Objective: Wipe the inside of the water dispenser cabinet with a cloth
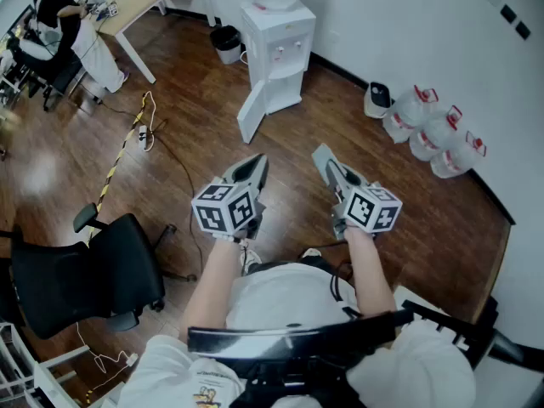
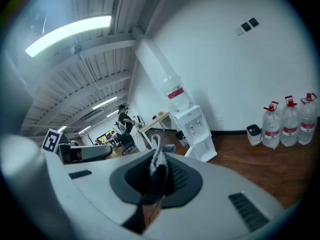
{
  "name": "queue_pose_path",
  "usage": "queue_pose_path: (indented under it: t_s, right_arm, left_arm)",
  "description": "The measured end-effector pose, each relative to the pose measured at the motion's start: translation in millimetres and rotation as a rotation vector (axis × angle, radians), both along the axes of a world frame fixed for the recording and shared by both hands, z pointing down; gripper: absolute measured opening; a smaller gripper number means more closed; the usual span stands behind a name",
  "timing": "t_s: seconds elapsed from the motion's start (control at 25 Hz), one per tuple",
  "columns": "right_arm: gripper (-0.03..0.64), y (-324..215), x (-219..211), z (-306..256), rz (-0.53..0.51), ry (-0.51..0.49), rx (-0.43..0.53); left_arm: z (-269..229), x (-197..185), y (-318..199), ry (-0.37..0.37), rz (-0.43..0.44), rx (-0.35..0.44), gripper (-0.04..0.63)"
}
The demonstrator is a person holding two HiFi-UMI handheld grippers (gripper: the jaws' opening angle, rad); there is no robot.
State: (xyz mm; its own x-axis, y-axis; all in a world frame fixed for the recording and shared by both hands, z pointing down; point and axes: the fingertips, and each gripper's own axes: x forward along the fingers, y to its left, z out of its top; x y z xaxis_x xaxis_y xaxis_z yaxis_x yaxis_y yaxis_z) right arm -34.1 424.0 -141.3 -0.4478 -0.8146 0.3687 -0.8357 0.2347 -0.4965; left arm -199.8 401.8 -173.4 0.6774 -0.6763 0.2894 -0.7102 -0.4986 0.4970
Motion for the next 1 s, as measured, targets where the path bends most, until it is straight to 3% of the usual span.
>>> queue_pose_path:
  t_s: [0.32,0.68,1.0]
  right_arm:
    - [0.034,6,27,0,-0.017,-0.016,0.013]
    - [0.034,8,85,33,-0.052,-0.015,-0.038]
    - [0.034,-47,100,61,-0.052,-0.024,-0.080]
  left_arm:
    - [4,28,9,-0.007,-0.015,-0.005,-0.012]
    - [24,82,7,-0.009,-0.052,-0.033,-0.012]
    - [51,100,-53,-0.023,-0.043,-0.079,-0.012]
